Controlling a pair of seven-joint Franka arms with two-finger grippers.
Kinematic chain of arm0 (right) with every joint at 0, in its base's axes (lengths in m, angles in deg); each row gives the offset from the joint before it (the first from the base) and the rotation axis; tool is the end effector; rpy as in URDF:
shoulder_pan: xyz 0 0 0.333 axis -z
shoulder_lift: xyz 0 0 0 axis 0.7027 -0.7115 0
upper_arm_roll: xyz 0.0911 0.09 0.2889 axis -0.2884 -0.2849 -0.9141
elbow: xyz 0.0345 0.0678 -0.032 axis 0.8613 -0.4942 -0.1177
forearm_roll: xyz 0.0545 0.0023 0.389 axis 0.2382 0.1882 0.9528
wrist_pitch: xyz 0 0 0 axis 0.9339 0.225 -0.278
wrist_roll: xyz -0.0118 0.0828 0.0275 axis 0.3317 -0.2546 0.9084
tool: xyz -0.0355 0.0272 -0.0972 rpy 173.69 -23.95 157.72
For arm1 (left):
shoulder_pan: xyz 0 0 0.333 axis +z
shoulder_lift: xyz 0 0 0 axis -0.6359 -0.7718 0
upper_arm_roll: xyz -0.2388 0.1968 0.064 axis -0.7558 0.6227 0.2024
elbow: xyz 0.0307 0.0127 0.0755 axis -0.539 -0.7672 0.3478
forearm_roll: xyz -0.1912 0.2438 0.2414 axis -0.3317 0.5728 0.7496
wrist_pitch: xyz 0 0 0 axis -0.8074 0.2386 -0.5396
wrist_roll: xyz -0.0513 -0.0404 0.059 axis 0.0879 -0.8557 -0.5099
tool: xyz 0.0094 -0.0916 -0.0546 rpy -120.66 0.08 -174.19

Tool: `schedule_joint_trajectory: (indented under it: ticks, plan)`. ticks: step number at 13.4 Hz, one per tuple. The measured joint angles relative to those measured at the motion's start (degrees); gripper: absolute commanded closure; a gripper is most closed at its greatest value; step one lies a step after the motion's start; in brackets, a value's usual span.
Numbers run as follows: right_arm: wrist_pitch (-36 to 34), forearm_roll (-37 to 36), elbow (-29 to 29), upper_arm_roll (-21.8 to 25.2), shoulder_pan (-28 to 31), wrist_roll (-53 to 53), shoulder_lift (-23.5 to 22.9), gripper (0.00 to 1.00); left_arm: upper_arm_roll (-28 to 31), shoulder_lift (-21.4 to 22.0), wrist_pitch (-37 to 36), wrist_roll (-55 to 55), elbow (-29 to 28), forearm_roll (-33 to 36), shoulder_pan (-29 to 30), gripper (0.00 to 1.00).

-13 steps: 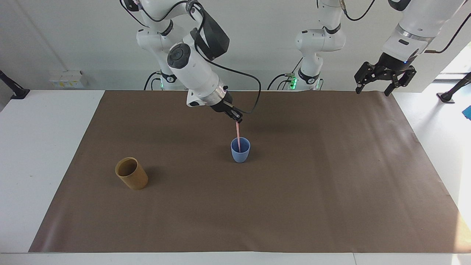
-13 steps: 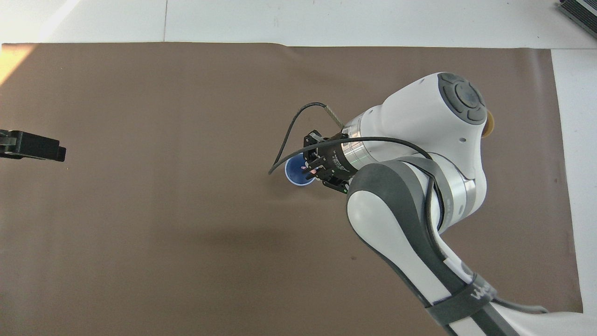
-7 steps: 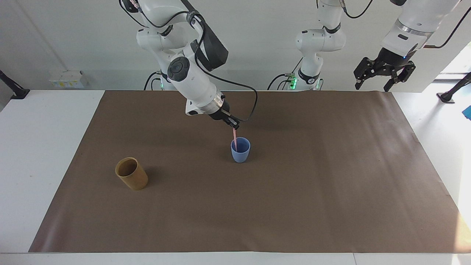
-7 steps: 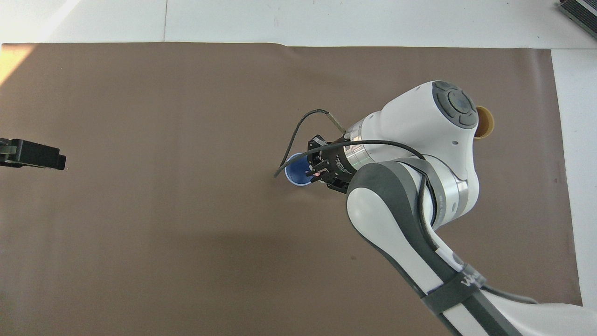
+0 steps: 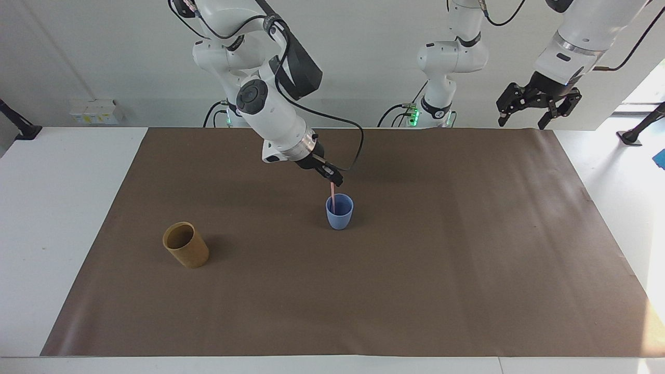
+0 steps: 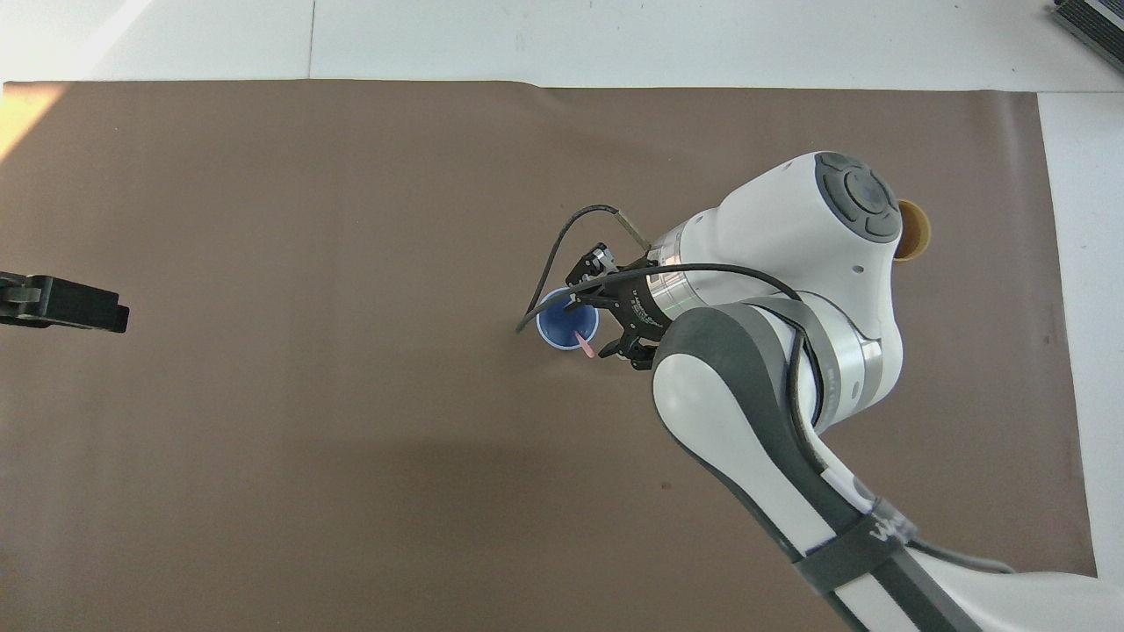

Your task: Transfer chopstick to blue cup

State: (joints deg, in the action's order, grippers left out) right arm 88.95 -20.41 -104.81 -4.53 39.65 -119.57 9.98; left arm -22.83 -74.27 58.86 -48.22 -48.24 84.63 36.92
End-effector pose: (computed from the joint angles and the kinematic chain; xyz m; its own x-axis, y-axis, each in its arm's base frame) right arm 0.5678 0.2878 0.4658 0.6528 -0.6500 -0.3890 -0.7506 -0.6244 -0.2161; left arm 0.5204 -0.0458 0.6635 0.9908 -0.1353 -0.0038 -0.1352 -0.9905 0.0269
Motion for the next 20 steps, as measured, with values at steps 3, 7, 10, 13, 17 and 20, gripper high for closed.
schedule_joint_trajectory:
  ticks: [3, 7, 10, 13, 17, 20]
  plan:
    - [0.0, -7.0, 1.9, 0.0, -0.1, 4.9, 1.1, 0.00, 0.0, 0.0, -0.1, 0.0, 0.0, 0.1, 0.0, 0.00]
    - [-0.7, -16.5, 2.2, 0.5, 1.8, 17.9, 5.6, 0.00, -0.1, 0.2, -0.1, 0.0, 0.0, 0.1, 0.0, 0.00]
    - [-5.2, -20.1, 2.3, 0.8, 7.2, 32.3, 8.7, 0.00, -0.1, 0.3, -0.1, 0.0, 0.0, 0.1, 0.0, 0.00]
    - [-9.4, -22.8, 2.4, 1.1, 11.8, 45.9, 11.8, 0.00, -0.1, 0.3, -0.1, 0.0, 0.0, 0.1, 0.0, 0.00]
    - [-16.8, -24.2, 6.9, 1.9, 12.9, 50.0, 12.7, 0.00, -0.1, 0.3, -0.1, 0.0, 0.0, 0.1, 0.0, 0.00]
    - [-17.7, -25.1, 8.1, 2.0, 12.9, 50.0, 12.7, 0.00, -0.1, 0.3, -0.1, 0.0, 0.0, 0.1, 0.0, 0.00]
